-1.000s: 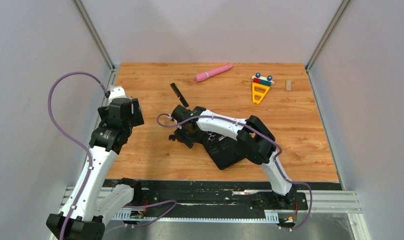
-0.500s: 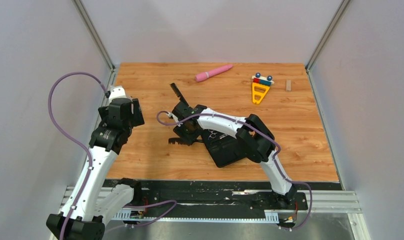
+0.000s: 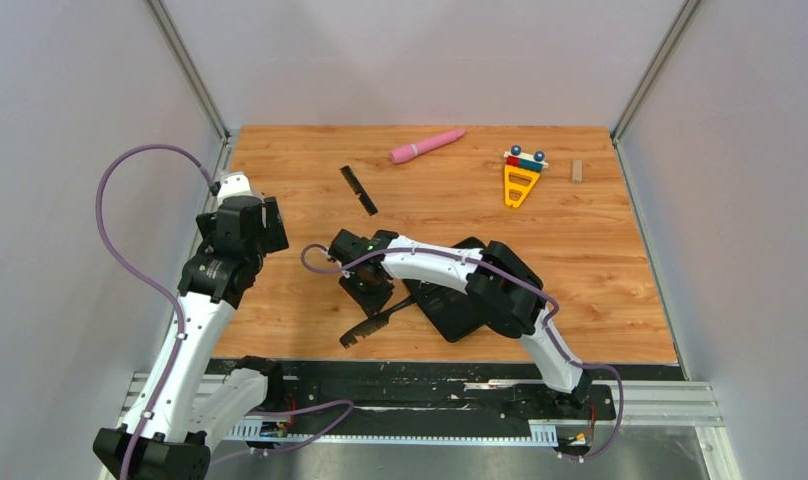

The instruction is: Sort the hair-cutting tools

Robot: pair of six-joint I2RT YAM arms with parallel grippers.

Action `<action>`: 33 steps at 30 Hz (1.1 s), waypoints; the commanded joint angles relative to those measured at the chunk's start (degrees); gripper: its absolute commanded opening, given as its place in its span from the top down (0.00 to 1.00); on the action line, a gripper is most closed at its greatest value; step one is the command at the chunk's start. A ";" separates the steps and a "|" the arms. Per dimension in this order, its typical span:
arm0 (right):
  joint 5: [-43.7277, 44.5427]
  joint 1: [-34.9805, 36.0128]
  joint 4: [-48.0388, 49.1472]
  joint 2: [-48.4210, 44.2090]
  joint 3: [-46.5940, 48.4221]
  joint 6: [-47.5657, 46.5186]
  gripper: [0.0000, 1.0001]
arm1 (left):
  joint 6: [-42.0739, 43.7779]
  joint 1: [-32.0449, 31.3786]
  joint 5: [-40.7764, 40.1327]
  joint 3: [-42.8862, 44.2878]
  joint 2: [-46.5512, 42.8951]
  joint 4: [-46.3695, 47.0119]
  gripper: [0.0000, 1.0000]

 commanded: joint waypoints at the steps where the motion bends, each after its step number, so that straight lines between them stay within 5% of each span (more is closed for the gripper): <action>1: 0.43 1.82 -2.50 -0.98 1.10 4.48 0.74 | -0.35 0.54 -0.34 -0.10 -0.53 1.00 0.00; 4: 3.50 1.65 -2.50 -4.00 1.29 3.80 0.71 | -0.29 0.54 0.45 -0.13 -0.43 1.12 0.00; 10: 5.22 1.43 -2.59 -9.36 -1.41 -1.71 0.45 | -0.17 0.63 0.80 -0.13 -0.10 1.12 0.00; 13: 5.56 1.15 -3.24 -10.13 -4.06 -3.30 0.40 | -0.06 0.62 0.98 -0.13 0.11 1.08 0.00; 21: 5.62 1.23 -1.51 -10.47 -9.38 -8.78 0.34 | 0.00 0.63 1.84 -0.05 0.69 1.19 0.00; 33: 4.17 1.27 3.17 -1.41 -3.30 -8.47 0.37 | 0.04 0.72 1.89 -0.03 0.75 1.23 0.00</action>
